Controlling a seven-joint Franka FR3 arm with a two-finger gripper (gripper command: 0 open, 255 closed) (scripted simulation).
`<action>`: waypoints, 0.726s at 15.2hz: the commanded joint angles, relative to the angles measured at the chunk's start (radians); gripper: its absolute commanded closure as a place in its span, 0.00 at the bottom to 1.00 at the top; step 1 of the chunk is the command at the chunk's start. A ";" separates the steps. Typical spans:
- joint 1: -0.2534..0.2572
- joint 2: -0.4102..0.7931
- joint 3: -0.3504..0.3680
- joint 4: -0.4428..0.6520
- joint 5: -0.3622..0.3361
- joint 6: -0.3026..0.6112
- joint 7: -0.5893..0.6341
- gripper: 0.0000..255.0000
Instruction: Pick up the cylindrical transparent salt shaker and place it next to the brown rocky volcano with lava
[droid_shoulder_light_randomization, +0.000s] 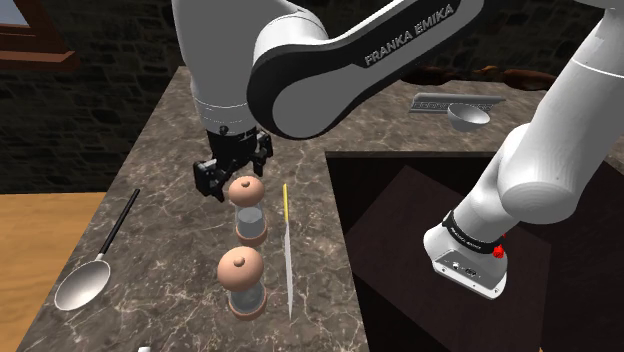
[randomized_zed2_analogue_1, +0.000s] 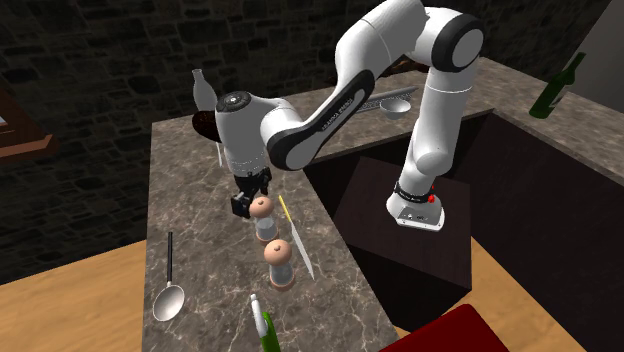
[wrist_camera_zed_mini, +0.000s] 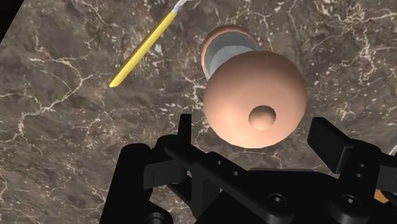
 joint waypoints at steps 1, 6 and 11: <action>0.000 0.002 -0.001 -0.006 -0.002 0.008 0.001 0.00; 0.000 0.002 -0.001 -0.006 -0.002 0.008 0.001 0.00; 0.000 0.002 -0.001 -0.005 -0.002 0.007 0.001 1.00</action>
